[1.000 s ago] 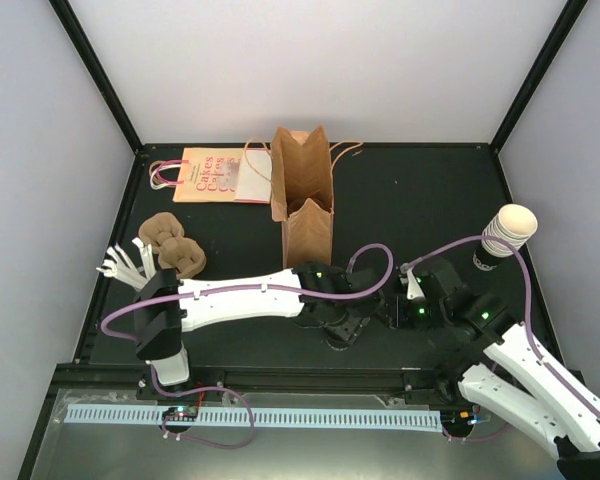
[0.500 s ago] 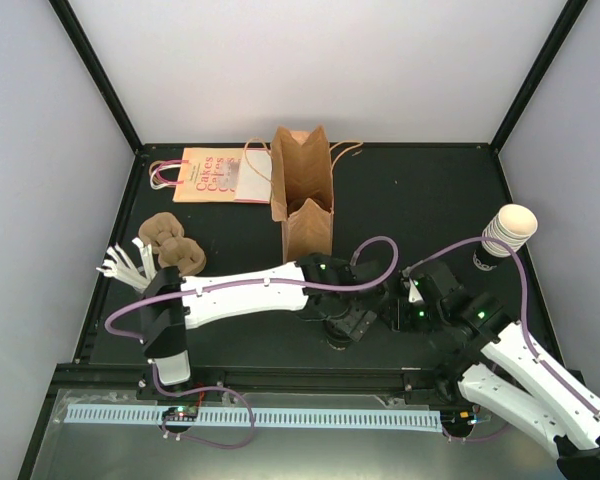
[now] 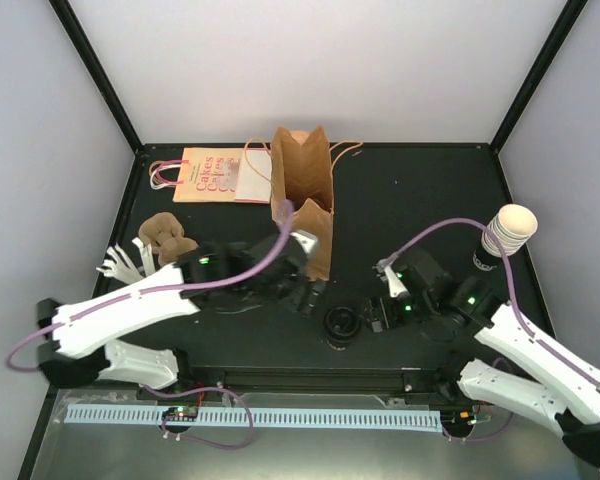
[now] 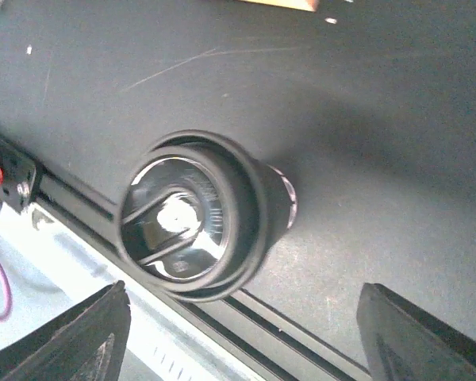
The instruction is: Pack the takeout coffee
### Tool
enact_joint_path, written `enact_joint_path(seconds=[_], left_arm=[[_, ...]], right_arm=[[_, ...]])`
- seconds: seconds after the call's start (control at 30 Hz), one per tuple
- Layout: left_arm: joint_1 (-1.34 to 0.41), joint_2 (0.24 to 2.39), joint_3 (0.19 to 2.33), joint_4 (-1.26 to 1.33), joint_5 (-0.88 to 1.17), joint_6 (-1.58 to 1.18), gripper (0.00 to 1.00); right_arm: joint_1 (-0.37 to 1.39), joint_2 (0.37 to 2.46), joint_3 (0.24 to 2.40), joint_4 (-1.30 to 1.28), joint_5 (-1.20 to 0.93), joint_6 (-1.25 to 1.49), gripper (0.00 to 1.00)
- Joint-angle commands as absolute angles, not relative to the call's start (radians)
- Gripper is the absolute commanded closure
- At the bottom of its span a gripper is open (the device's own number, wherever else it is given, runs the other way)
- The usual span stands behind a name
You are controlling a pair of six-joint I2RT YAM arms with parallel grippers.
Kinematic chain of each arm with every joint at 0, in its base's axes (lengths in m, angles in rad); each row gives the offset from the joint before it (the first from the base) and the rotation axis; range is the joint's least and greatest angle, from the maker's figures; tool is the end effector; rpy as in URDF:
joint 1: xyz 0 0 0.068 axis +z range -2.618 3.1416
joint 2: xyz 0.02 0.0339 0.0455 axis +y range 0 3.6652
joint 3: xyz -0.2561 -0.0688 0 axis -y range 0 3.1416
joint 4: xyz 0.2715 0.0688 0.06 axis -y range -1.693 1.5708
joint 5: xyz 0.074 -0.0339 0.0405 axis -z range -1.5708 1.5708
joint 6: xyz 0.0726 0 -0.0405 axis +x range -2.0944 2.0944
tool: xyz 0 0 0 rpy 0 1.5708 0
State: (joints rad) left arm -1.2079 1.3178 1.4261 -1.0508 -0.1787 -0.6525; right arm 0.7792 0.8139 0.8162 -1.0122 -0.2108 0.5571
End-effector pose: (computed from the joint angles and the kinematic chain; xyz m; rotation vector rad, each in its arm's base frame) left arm 0.1203 -0.2804 0.3328 0.6342 2.4983 -0.5332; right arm 0.1264 0.1462 0.2375 -0.3867 2.7140 0.7165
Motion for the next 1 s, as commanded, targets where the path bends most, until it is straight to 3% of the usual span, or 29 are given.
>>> enact_joint_path(seconds=[0.0,0.2,0.43,0.57,0.97], left_arm=[[-1.118,1.127,1.317,-1.026,-0.217,-0.662,0.01],[-0.946,0.943,1.205,-1.026,-0.131,-0.626,0.01],[-0.887,0.897,1.138,-1.027,-0.097,-0.607,0.01],[-0.870,0.883,1.115,-1.020,-0.090,-0.588,0.01],[-0.838,0.856,1.061,-0.998,-0.053,-0.547,0.01]], right_arm=[[0.942,0.935,0.949,-1.021,-0.089,0.563,0.17],[1.110,1.129,1.068,-1.092,0.107,0.682,0.11],[1.211,1.287,1.168,-1.140,0.189,0.775,0.11],[1.220,1.348,1.201,-1.184,0.226,0.840,0.15],[1.236,1.411,1.213,-1.167,0.200,0.907,0.12]])
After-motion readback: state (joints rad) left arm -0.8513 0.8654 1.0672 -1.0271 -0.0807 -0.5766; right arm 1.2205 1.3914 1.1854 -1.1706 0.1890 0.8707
